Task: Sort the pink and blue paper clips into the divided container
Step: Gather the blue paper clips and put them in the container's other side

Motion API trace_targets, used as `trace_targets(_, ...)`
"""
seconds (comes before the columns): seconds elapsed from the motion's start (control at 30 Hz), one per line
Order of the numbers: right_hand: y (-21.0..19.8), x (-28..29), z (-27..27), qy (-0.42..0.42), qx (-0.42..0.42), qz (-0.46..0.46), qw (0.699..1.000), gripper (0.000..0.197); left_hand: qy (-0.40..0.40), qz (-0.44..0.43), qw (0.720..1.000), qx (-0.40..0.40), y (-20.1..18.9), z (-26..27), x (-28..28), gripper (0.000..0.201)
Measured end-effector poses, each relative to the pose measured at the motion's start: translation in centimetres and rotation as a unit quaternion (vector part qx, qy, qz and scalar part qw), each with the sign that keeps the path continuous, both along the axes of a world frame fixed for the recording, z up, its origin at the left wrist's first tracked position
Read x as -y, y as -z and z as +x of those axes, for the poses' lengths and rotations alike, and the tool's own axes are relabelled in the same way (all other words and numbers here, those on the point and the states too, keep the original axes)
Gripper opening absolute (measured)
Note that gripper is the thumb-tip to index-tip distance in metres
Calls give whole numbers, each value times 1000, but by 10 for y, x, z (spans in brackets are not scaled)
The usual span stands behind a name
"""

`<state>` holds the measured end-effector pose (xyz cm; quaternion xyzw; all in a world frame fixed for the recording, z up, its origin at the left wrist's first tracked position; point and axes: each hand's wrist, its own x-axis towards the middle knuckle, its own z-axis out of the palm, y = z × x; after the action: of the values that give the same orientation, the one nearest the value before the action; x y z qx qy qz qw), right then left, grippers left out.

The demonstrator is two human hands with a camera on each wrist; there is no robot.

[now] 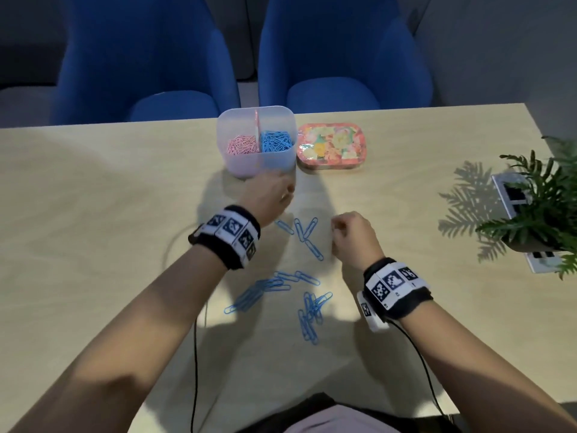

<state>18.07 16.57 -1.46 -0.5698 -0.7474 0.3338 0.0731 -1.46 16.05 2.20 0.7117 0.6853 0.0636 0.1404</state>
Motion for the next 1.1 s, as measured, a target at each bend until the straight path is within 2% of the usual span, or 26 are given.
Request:
trace_targets(0.07, 4, 1, -11, -35, 34, 32, 998, 21, 46, -41, 998, -21, 25, 0, 21, 28)
trace_targets(0.13, 8, 6, -22, -99, 83, 64, 990, 29, 73, -44, 996, -41, 40, 0, 40, 26)
trace_targets(0.23, 9, 27, -33, -214, 120, 117, 962, 15, 107, -34, 991, -79, 44, 2, 67, 27)
trace_targets(0.33, 14, 58, -26, -298, 169, 162, 926, 24, 158, -15, 985, -73, 48, 5, 105, 39)
trace_targets(0.4, 15, 79, -14, -336, 163, 180, 910, 36, 151, -44, 986, -51, 50, 1, 129, 45)
trace_targets(0.5, 10, 94, 5, -360, 109, 169, 911, 32, 125, -75, 989, -25, 51, -7, 153, 49)
trace_targets(0.57, 2, 94, 17, -346, 95, 112, 927, 50, 60, -86, 994, 13, 47, -12, 167, 62)
trace_targets(0.63, -6, 89, 30, -327, 127, 35, 936, 83, -25, -106, 992, 62, 44, -15, 180, 68)
trace_targets(0.7, -9, 88, 38, -317, 159, -5, 935, 108, -81, -113, 984, 109, 45, -11, 187, 60)
trace_targets(0.77, -7, 94, 36, -328, 176, 3, 928, 116, -89, -114, 979, 141, 46, 0, 187, 52)
trace_targets(0.87, 1, 107, 28, -314, 168, 25, 934, 105, -102, -94, 976, 168, 49, 25, 179, 45)
trace_targets(0.93, 1, 110, 23, -282, 138, 28, 949, 86, -112, -81, 975, 175, 48, 41, 174, 44)
trace_targets(1.03, 0, 110, 15, -252, 100, 29, 962, 56, -101, -110, 971, 188, 43, 52, 168, 65)
trace_targets(1.1, 0, 109, 11, -246, 79, 43, 965, 43, -79, -121, 976, 160, 40, 45, 163, 84)
